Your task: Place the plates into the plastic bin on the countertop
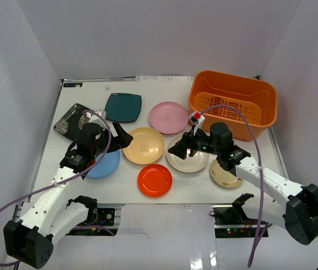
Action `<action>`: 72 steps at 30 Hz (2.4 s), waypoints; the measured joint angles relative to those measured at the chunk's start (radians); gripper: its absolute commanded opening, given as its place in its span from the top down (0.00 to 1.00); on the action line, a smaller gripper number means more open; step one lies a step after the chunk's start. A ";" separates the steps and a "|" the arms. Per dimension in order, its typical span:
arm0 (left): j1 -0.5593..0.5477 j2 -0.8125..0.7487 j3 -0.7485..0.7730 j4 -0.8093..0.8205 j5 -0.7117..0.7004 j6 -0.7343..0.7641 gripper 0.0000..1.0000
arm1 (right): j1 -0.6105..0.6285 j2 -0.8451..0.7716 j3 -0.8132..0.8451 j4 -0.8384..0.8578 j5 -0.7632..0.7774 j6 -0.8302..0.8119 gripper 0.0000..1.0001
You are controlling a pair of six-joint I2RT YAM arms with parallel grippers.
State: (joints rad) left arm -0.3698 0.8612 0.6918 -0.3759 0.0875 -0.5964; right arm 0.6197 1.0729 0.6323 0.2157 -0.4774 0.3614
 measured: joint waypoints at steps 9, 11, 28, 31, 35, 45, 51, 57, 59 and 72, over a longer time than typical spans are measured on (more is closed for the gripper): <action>0.000 0.028 0.170 -0.127 -0.204 -0.005 0.02 | 0.000 -0.059 -0.134 0.064 0.066 -0.006 0.34; 0.000 0.032 0.192 -0.143 -0.277 -0.019 0.02 | 0.001 -0.106 -0.150 0.080 0.095 -0.012 0.34; 0.764 0.244 0.064 0.067 -0.082 -0.126 0.04 | 0.000 -0.212 -0.158 0.098 0.243 -0.037 0.35; 0.849 0.298 -0.014 0.139 -0.006 -0.142 0.04 | 0.000 -0.216 -0.158 0.093 0.257 -0.041 0.35; 0.908 0.409 -0.047 0.210 0.071 -0.145 0.07 | 0.000 -0.216 -0.158 0.090 0.263 -0.045 0.35; 0.961 0.661 -0.040 0.441 0.217 -0.163 0.20 | 0.000 -0.204 -0.158 0.091 0.266 -0.045 0.35; 0.963 0.771 -0.033 0.597 0.306 -0.215 0.32 | 0.000 -0.175 -0.161 0.096 0.269 -0.045 0.35; 0.964 0.859 -0.012 0.697 0.358 -0.258 0.49 | 0.000 -0.141 -0.172 0.102 0.265 -0.044 0.35; 0.964 0.883 -0.007 0.726 0.367 -0.273 0.56 | 0.000 -0.136 -0.172 0.102 0.265 -0.044 0.35; 0.969 0.933 -0.005 0.788 0.391 -0.322 1.00 | 0.000 -0.109 -0.173 0.126 0.265 -0.044 0.34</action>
State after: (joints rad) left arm 0.5987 1.7947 0.6865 0.4118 0.4789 -0.9180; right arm 0.6201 0.9634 0.4595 0.3412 -0.2123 0.3172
